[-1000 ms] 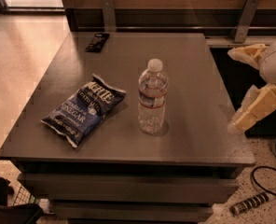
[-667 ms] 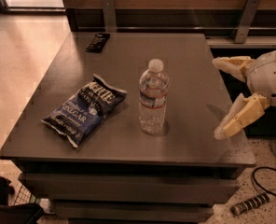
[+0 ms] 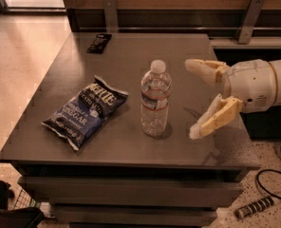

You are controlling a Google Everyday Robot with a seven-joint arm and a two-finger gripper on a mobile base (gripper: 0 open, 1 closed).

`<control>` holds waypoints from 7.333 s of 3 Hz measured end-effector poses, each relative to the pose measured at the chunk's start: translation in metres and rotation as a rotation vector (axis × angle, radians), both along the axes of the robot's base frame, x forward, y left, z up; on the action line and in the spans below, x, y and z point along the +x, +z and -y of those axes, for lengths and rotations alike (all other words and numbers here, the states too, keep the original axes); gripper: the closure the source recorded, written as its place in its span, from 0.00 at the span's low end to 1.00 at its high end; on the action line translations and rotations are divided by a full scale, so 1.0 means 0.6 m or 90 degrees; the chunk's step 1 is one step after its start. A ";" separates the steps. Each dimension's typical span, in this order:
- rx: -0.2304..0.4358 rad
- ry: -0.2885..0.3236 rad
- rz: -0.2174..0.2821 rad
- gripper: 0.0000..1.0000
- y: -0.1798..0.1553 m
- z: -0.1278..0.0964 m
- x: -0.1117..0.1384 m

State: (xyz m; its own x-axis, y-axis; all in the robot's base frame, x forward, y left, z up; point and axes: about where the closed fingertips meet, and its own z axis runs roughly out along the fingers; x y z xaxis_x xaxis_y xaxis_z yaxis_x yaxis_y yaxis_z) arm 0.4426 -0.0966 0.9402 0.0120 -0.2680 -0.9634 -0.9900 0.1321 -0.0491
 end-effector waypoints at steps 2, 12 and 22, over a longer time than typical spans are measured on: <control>0.071 0.027 0.007 0.00 0.010 -0.062 0.004; 0.061 0.034 -0.094 1.00 0.037 -0.172 0.403; 0.044 -0.162 -0.069 0.43 -0.003 -0.259 0.666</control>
Offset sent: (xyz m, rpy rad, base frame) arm 0.0088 0.0541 -0.0017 0.1894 -0.0363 0.0594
